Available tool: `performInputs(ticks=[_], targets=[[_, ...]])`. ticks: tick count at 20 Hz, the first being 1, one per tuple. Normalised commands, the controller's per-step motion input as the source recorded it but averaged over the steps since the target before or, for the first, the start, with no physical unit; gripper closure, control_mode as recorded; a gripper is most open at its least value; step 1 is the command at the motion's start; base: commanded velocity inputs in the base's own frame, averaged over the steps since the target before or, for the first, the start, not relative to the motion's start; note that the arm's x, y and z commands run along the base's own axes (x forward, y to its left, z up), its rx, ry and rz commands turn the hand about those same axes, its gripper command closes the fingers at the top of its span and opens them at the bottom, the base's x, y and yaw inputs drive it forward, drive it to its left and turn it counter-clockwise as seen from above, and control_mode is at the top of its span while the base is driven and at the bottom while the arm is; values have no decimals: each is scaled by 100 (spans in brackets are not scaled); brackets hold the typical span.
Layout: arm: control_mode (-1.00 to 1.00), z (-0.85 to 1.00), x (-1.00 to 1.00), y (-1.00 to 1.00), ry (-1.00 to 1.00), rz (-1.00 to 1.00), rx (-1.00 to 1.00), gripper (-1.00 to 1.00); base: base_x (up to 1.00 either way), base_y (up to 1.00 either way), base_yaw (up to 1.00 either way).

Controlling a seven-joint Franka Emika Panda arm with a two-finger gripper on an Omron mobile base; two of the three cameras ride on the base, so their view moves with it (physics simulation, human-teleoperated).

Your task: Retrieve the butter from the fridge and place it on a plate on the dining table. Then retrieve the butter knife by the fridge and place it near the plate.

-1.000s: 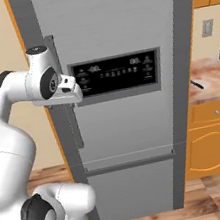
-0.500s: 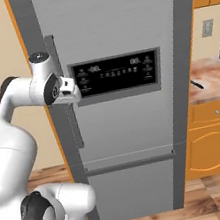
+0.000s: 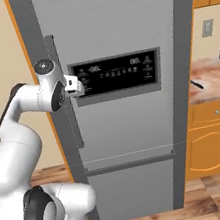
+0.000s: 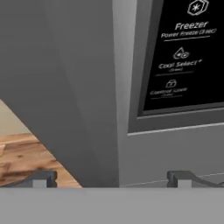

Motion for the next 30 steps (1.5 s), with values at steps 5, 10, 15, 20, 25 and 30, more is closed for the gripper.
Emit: performInputs(ticks=[5,10,15,20,25,30], targets=[[-100,-7,38,4,-3,0,0,-100,0,0,0],[-100,-1,23,4,-1,7,0,-100,0,0,0],[-100,0,34,4,0,7,0,-100,0,0,0],[-100,0,51,12,0,2,0,-100,0,0,0],[-100,0,48,14,0,0,0,100,0,0,0],[-100,-1,38,17,-3,0,2,100,0,0,0]])
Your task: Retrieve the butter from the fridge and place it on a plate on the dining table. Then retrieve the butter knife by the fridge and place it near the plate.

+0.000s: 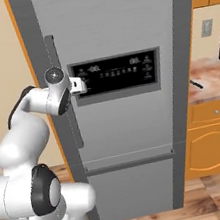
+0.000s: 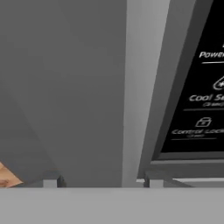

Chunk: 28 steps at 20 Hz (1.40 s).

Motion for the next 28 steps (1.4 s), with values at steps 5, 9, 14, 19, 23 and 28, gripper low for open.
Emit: performInputs(ticks=[5,9,14,19,23,28], targets=[[-100,0,30,8,-1,0,1,100,0,0,0],[-100,0,-4,-7,0,0,0,100,0,0,0],[-100,9,-81,-71,0,0,3,100,0,0,0],[-100,1,-100,-100,13,0,3,100,0,0,0],[-100,25,-100,-100,26,0,3,100,0,0,0],[-100,-2,-84,-100,24,0,1,100,0,0,0]])
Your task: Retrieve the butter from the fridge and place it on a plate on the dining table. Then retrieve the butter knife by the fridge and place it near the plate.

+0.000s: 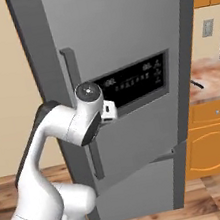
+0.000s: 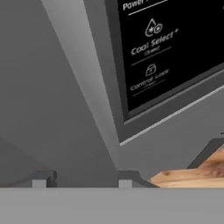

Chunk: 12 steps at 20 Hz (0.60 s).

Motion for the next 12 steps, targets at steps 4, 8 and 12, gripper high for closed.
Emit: performInputs(ticks=[4,8,12], targets=[[-100,-16,-70,-100,22,0,-3,100,0,0,0],[-100,-4,-60,-68,3,-6,-1,100,0,0,0],[-100,0,-43,-25,1,-5,0,-100,0,0,0]])
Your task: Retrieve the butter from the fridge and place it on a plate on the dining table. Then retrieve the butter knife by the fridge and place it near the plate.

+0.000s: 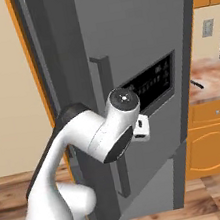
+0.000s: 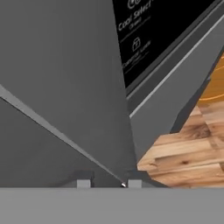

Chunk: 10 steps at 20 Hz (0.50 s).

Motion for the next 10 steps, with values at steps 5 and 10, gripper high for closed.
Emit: performInputs(ticks=[5,10], targets=[[-100,16,-69,-7,-13,-2,0,-100,0,0,0],[-100,29,-100,6,-23,-7,-17,-100,0,0,0]])
